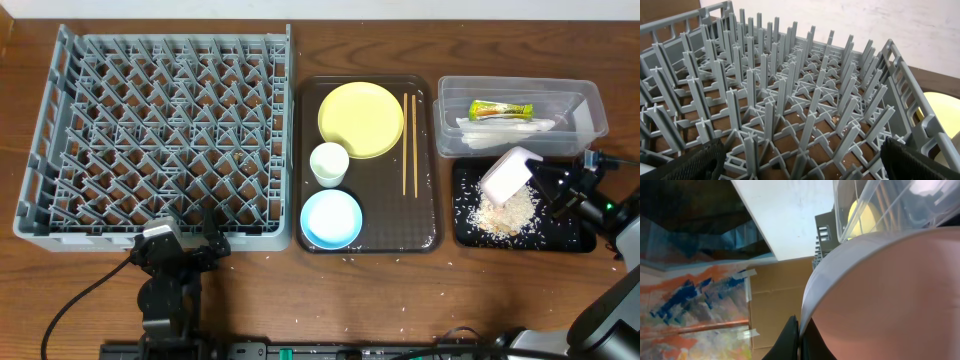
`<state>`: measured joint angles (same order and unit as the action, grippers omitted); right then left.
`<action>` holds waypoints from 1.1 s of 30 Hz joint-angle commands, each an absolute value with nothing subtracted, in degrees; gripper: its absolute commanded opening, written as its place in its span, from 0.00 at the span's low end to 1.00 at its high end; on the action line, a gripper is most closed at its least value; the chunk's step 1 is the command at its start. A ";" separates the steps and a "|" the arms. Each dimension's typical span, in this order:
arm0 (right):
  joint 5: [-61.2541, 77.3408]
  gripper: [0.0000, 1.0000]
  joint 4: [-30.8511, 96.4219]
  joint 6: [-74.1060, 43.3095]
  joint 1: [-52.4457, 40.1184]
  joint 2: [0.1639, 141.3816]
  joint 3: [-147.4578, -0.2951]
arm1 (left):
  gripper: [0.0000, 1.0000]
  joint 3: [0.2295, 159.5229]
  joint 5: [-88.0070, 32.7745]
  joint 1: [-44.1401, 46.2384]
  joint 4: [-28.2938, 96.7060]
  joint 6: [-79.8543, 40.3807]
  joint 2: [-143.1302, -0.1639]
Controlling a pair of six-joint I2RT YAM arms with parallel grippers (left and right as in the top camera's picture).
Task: Sort waste into correct bins and load items into the dishwasher
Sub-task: 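Tip the pink bowl over the black tray to dump the rice, then return the emptied pink bowl to the dark tray and release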
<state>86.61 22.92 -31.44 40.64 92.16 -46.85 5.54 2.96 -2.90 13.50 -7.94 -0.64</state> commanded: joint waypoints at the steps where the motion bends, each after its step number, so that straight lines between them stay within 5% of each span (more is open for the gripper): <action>1: 87.26 0.01 22.09 -32.14 40.80 92.20 -46.70 | 1.00 4.56 3.03 -2.76 14.81 -8.47 -0.60; 21: 84.51 0.01 12.25 -33.63 33.80 87.85 -46.85 | 1.00 4.56 3.03 -2.76 14.79 -8.47 -0.60; 27: 77.73 0.02 3.62 -41.95 19.22 79.48 -47.31 | 1.00 4.56 3.03 -2.76 14.79 -8.47 -0.60; 33: 62.30 0.01 10.20 -37.65 -2.90 78.63 -51.07 | 1.00 4.56 3.03 -2.76 14.79 -8.47 -0.60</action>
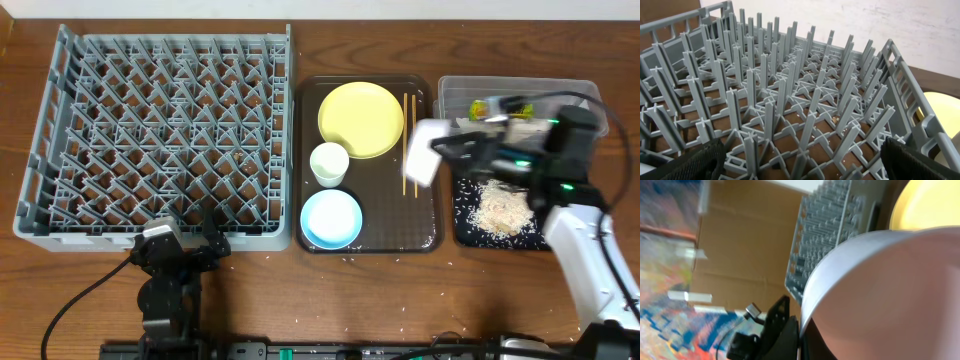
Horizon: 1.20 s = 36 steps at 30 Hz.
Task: Sort waste into correct bins and load items into the dishwasher
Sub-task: 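Return the emptied pink bowl to the dark tray and release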
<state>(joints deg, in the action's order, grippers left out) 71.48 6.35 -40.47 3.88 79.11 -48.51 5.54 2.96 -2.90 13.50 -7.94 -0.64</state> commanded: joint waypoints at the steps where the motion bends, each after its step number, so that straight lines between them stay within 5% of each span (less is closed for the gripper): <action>1: 58.17 0.01 14.46 -34.94 -5.19 78.63 -52.12 | 1.00 4.56 3.03 -2.76 14.79 -8.47 -0.60; 7: 21.47 0.01 45.67 -20.82 -19.86 78.65 -65.01 | 1.00 4.56 3.03 -2.76 14.81 -8.47 -0.60; 12: 10.35 0.01 49.89 -20.97 -27.05 80.05 -65.87 | 1.00 4.58 3.03 -2.76 14.79 -8.47 -0.60; 26: 9.52 0.01 46.96 -22.72 -33.82 102.98 -65.89 | 1.00 4.56 3.03 -2.76 14.79 -8.47 -0.60; 36: 15.29 0.22 49.78 -22.57 -30.52 101.62 -72.40 | 1.00 4.58 3.03 -2.76 14.79 -8.47 -0.60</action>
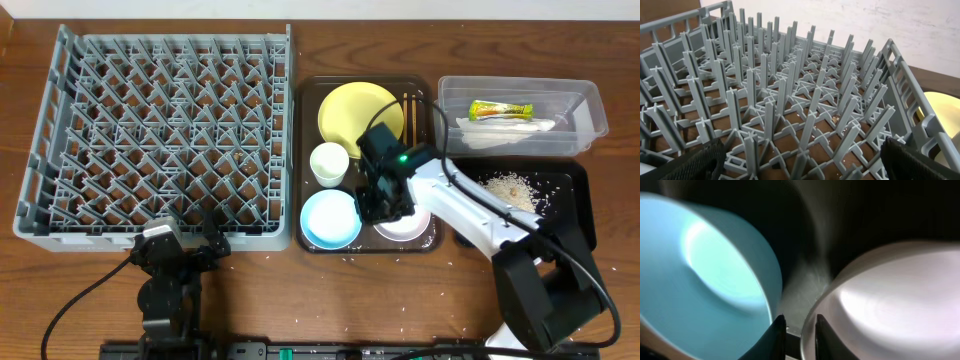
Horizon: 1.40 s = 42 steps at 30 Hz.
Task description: Sort waste into correct bins and load items into the dishwasher
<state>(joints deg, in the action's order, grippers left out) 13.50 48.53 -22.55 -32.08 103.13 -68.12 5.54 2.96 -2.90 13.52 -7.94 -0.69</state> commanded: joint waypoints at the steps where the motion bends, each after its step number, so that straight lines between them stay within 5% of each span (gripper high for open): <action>1: 15.31 0.25 51.35 -21.67 -29.82 100.97 -74.94 | 1.00 4.56 3.03 -2.76 14.79 -8.47 -0.60; 6: 15.27 0.49 48.93 -20.62 -28.40 99.66 -80.86 | 1.00 4.56 3.03 -2.76 14.81 -8.47 -0.60; 11: 13.04 0.50 40.66 -26.52 -29.08 101.84 -80.84 | 1.00 4.56 3.03 -2.76 14.79 -8.47 -0.60; 23: 12.47 0.32 35.90 -29.58 -29.95 113.32 -80.84 | 1.00 4.56 3.03 -2.76 14.81 -8.47 -0.60; 28: 12.62 0.02 35.66 -29.61 -29.63 112.79 -80.90 | 1.00 4.56 3.03 -2.76 14.76 -8.47 -0.60; 37: 17.65 0.01 39.72 -27.29 -24.84 102.10 -80.97 | 1.00 13.15 -3.60 -2.76 18.90 -9.34 -2.66; 42: 18.33 0.01 42.70 -24.51 -22.17 95.57 -80.97 | 1.00 23.77 -11.99 -2.76 23.14 -17.89 -15.03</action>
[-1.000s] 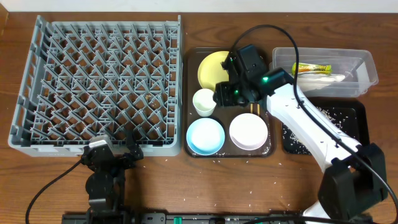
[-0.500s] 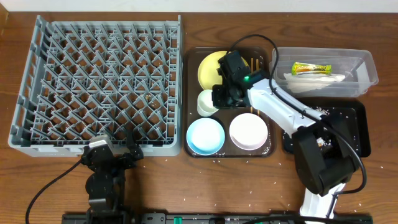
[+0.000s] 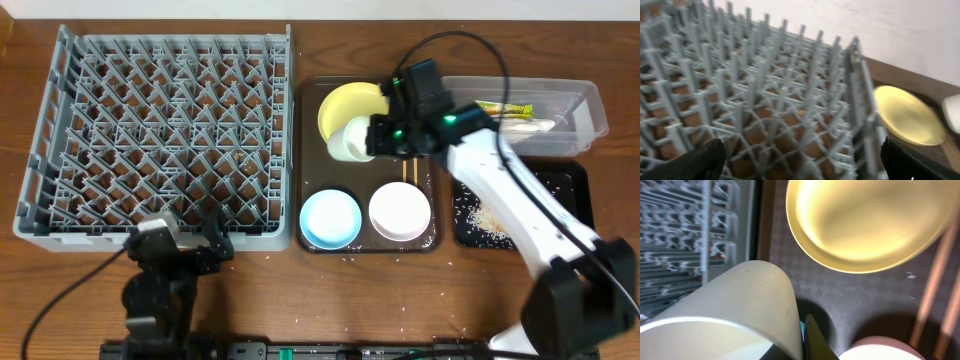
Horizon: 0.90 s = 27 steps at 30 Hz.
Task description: Sort waste into correct bins and load items into the dishwasher
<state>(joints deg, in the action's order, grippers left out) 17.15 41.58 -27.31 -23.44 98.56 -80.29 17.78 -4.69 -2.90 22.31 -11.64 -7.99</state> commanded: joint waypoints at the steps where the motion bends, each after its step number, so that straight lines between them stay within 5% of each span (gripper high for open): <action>1: 18.35 0.01 43.77 -23.86 -21.96 94.74 -80.97 | 1.00 27.03 -16.16 -2.76 23.22 -21.08 -20.47; 10: 23.07 0.01 46.50 -23.05 -21.76 94.41 -80.93 | 1.00 35.79 -46.54 -2.76 15.49 -32.45 -47.16; 17: 27.83 0.01 46.06 -21.98 -19.42 94.52 -80.88 | 1.00 35.75 -51.79 -2.76 14.85 -53.15 -57.69; 24: 33.10 0.01 45.87 -20.08 -17.19 94.63 -80.88 | 1.00 35.75 -54.96 -2.76 12.43 -56.47 -60.29; 27: 39.90 0.01 44.86 -18.79 -16.45 95.07 -80.82 | 1.00 35.75 -64.45 -2.83 1.48 -57.12 -60.73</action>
<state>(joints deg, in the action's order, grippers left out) 32.12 45.63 -21.17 -17.63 94.98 -80.34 34.54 -54.41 -2.85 8.34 -55.31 -60.40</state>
